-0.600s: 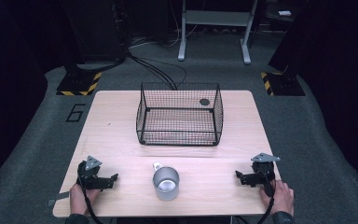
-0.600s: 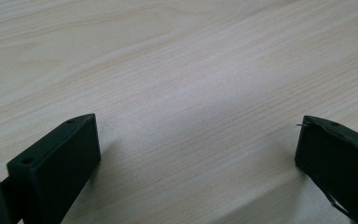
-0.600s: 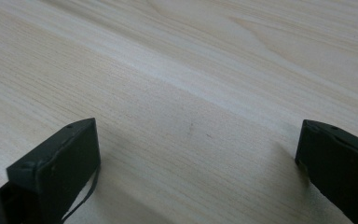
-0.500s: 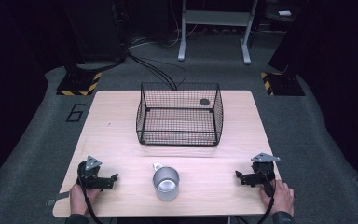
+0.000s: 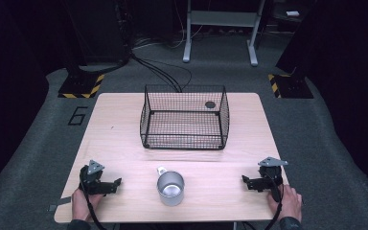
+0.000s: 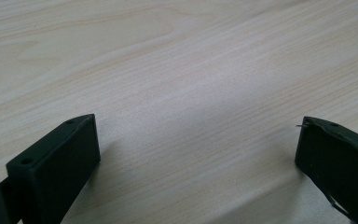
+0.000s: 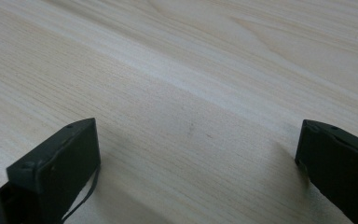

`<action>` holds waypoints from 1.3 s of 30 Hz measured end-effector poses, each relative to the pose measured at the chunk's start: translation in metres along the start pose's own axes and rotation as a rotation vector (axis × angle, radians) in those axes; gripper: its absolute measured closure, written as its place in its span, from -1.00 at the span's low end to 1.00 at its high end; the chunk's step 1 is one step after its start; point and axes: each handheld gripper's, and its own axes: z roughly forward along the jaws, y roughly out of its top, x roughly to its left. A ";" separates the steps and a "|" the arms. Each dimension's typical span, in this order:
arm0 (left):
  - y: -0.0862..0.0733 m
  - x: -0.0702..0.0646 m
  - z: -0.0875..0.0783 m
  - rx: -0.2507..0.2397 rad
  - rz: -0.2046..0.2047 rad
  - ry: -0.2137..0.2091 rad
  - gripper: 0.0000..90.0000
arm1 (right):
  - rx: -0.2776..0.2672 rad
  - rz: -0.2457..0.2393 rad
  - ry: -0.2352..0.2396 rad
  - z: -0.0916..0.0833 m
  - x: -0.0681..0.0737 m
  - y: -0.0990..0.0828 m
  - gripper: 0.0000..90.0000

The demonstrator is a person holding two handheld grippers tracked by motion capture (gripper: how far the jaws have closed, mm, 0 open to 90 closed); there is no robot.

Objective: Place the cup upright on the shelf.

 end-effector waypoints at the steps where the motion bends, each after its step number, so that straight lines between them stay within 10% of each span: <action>1: 0.000 0.000 0.000 0.000 0.000 0.000 -1.00 | 0.001 0.000 0.000 0.000 0.000 0.000 -1.00; 9: 0.000 -0.005 -0.014 -0.044 -0.024 -0.046 -1.00 | 0.000 -0.001 0.001 0.000 0.000 0.000 -1.00; 39: 0.056 -0.080 -0.070 -0.188 0.193 -0.287 -1.00 | -0.001 -0.008 0.003 0.000 -0.001 0.000 -1.00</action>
